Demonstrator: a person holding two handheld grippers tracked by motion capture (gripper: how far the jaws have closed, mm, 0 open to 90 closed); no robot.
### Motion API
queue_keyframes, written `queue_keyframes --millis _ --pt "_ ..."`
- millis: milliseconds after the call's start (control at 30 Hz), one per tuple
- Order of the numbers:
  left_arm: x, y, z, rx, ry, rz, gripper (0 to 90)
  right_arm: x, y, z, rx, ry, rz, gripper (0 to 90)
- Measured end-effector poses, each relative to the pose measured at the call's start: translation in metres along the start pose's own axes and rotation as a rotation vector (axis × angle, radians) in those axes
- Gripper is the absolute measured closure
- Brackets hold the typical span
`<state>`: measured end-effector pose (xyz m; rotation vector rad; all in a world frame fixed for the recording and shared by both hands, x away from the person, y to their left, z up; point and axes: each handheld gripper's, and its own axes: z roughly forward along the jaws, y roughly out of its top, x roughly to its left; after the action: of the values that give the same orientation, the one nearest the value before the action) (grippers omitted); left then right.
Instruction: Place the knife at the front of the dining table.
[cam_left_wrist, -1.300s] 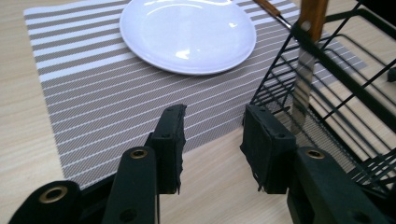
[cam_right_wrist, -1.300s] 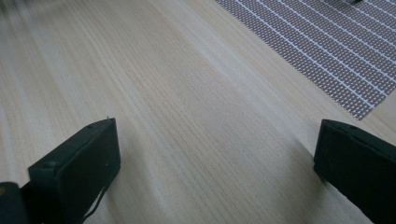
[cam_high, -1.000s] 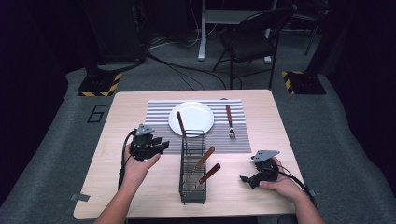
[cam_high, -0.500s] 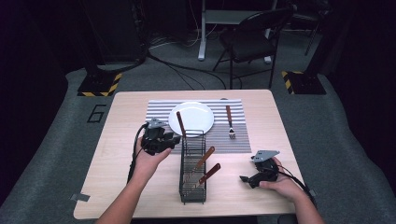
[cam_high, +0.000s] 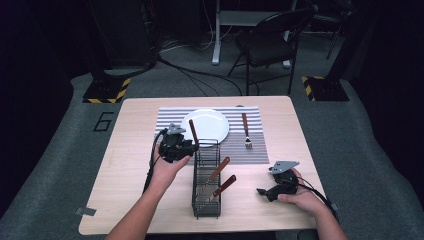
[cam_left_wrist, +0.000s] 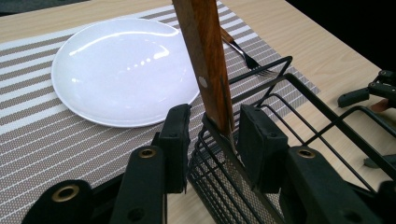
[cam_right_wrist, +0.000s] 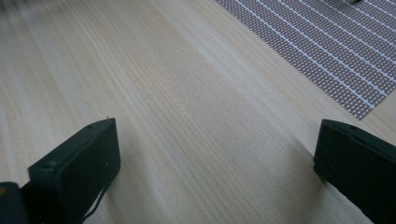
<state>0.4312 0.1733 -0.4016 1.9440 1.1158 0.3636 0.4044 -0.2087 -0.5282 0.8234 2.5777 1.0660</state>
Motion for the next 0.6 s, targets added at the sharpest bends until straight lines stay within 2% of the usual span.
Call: queue_keyframes --millis 200,333,400,600 --pt "-0.0024 0.0029 0.0054 0.000 -0.003 0.002 68.9 -0.0001 0.0000 0.0000 0.000 0.000 0.000 0.0" --pt "-0.0041 0.0036 0.0065 -0.004 0.014 0.015 71.3 -0.0003 0.0000 0.0000 0.000 0.001 -0.002 0.0" --pt "-0.0043 0.0030 0.0063 -0.011 0.003 0.013 71.7 -0.0004 0.0000 0.0000 -0.001 0.002 -0.003 0.0" --pt "-0.0075 0.0018 0.0021 -0.020 0.008 0.031 75.4 -0.0003 0.0000 0.0000 -0.001 0.002 -0.003 0.0"
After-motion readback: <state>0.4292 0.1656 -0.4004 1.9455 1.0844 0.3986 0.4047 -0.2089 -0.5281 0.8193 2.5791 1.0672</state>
